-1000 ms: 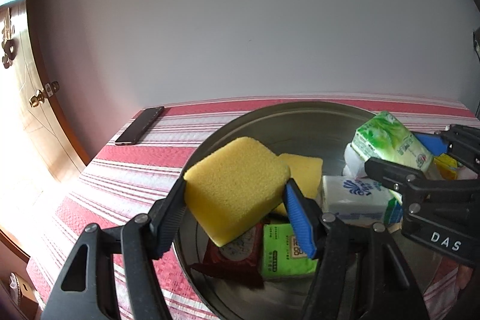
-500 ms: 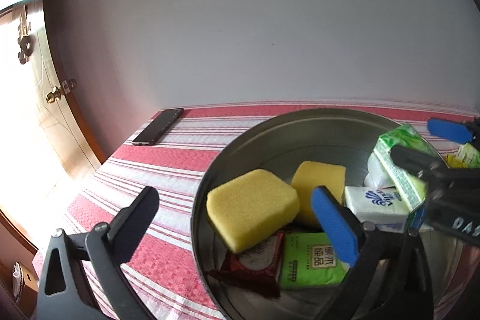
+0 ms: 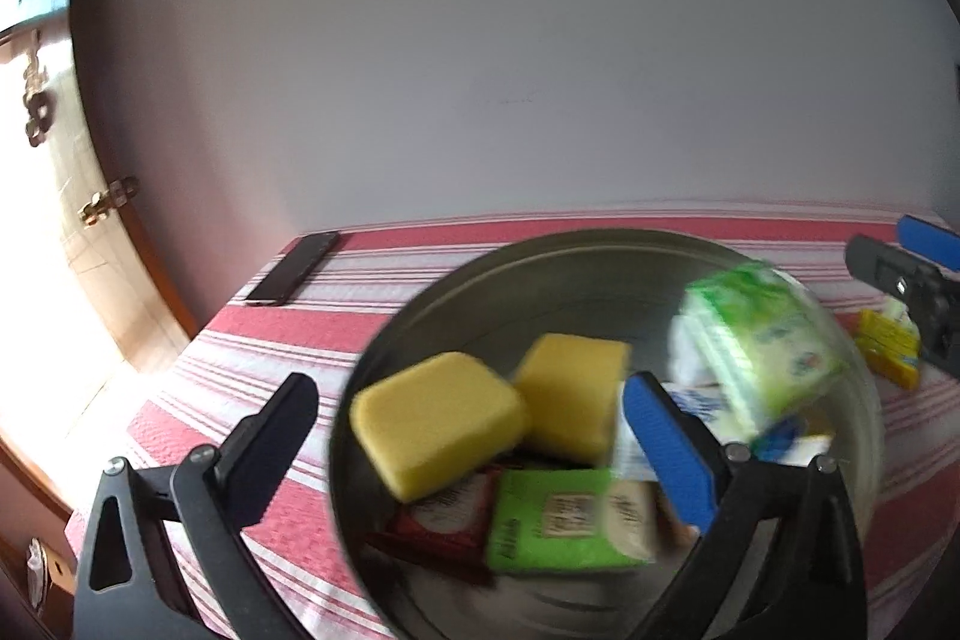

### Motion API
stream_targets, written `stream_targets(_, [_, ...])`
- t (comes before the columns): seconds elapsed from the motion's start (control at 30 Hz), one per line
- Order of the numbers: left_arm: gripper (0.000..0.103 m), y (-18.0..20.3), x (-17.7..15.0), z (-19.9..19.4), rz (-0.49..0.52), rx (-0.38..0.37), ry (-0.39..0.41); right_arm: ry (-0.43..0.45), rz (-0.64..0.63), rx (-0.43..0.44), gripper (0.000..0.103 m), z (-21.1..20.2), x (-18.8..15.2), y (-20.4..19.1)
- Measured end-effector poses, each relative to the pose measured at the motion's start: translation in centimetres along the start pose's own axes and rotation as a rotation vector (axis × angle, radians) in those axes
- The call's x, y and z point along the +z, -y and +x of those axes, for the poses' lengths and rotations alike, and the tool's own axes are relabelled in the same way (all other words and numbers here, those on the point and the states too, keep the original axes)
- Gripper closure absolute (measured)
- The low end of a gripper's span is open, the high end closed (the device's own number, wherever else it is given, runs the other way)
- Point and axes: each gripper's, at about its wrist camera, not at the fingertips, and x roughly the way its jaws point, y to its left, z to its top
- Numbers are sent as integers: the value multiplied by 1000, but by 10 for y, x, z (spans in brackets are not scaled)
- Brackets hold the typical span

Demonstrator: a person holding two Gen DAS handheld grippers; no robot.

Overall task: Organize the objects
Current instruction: 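Move the left gripper to the yellow packet while the right approaches the green-and-white box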

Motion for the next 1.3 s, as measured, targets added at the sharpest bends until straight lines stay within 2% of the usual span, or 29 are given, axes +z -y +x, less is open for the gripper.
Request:
stream_targets(0.2, [0,44,7,-19,98,-46,27,38,59,-64,28,-16,-12,41])
stream_targets(0.3, [0,73,11,-20,192,-29,18,43,100,-93,28,-20,-18,64])
stream_targets(0.4, [0,92,12,-3,266,16,-37,61,151,-126,28,-26,-23,90])
stream_targets(0.5, [0,89,20,9,238,37,-80,86,197,-153,27,-34,-30,112])
stream_targets(0.6, [0,79,29,18,190,87,-107,94,240,-159,20,-37,-37,128])
stream_targets(0.67, [0,70,33,21,138,65,-127,95,267,-141,20,-39,-37,135])
stream_targets(0.8, [0,69,34,15,111,57,-110,100,244,-159,20,-45,-35,140])
stream_targets(0.87, [0,73,33,7,88,19,-81,76,224,-167,20,-41,-35,138])
stream_targets(1.07, [0,107,35,-25,89,-80,28,-97,124,-193,20,-2,-41,147])
stream_targets(1.17, [0,129,36,-28,117,-134,33,-144,102,-165,20,11,-44,151])
stream_targets(1.3, [0,152,33,-19,145,-151,26,-176,85,-101,20,21,-41,156])
